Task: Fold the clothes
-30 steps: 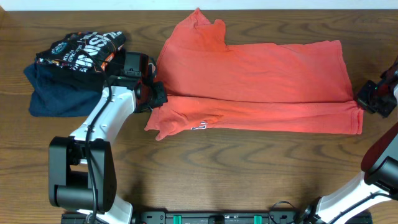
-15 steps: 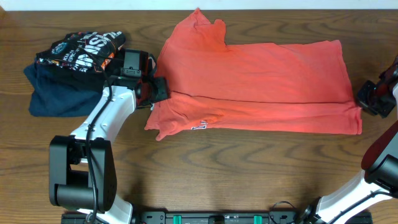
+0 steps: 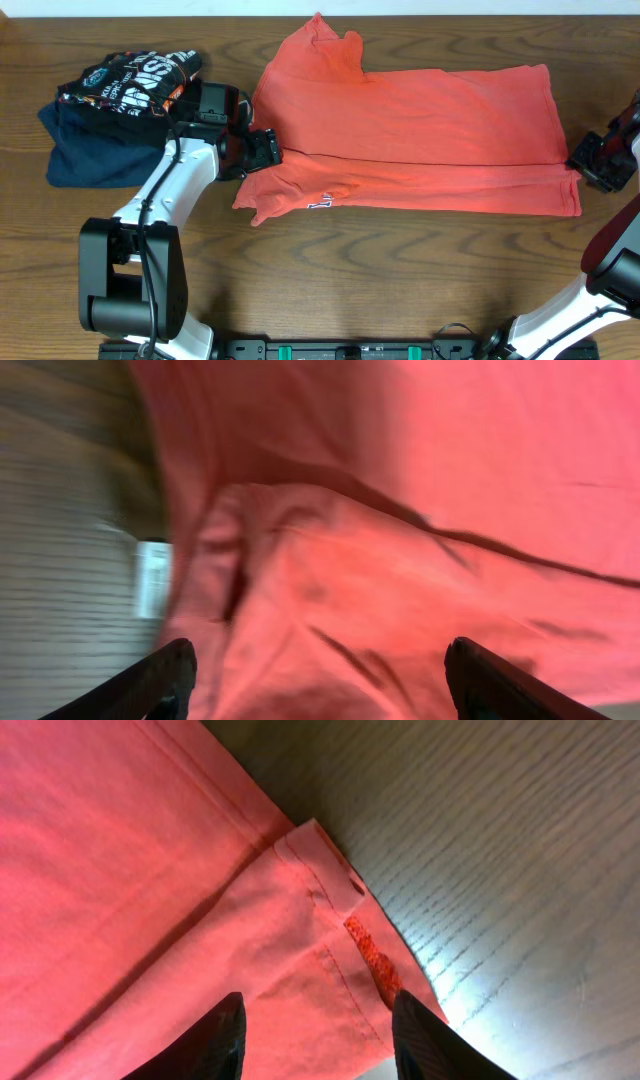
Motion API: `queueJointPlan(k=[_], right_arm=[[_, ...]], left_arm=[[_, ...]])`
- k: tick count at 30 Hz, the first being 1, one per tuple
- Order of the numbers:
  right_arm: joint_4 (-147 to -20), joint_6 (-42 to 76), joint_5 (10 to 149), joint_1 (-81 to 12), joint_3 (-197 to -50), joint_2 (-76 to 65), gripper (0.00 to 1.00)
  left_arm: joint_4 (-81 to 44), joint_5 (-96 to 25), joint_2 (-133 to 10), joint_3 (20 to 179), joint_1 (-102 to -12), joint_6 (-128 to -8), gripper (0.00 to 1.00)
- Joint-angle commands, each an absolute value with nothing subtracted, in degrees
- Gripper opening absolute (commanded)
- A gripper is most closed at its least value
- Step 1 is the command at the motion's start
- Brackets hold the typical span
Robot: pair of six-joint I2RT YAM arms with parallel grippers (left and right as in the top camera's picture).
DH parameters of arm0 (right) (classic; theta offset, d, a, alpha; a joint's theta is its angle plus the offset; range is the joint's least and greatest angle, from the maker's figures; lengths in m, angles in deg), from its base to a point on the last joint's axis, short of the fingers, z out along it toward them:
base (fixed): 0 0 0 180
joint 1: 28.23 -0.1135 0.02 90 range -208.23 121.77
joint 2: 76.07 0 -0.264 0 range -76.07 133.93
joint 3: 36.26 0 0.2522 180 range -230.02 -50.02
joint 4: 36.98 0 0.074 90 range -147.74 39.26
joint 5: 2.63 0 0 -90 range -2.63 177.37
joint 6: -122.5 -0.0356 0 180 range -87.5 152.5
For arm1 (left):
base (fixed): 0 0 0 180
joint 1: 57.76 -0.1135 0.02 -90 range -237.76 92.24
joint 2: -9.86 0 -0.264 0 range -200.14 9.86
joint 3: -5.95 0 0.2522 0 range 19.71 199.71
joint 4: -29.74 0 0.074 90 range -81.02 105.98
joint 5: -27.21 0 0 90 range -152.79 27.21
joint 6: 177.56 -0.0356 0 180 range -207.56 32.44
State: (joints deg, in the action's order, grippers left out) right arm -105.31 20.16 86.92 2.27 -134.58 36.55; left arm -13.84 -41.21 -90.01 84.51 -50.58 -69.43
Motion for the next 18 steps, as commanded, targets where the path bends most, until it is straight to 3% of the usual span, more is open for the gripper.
queueJointPlan(k=[1, 9, 14, 18], right_arm=[[-105.79, 20.4, 87.16, 1.75, -134.16, 37.25, 0.46], [-106.38, 21.03, 87.36, 1.75, -134.1, 37.25, 0.46], [-106.68, 21.03, 87.36, 1.75, -134.07, 37.25, 0.46], [-106.68, 21.03, 87.38, 1.75, -133.77, 37.25, 0.46]], left_arm=[[-14.17, -35.53, -89.49, 84.55, -50.5, -71.16, 0.82], [-17.17, -38.17, -89.25, 84.53, -42.47, -77.19, 0.8], [-20.14, -46.34, -89.25, 84.53, -36.51, -79.22, 0.6], [-22.08, -49.62, -89.27, 84.53, -32.92, -79.42, 0.58]])
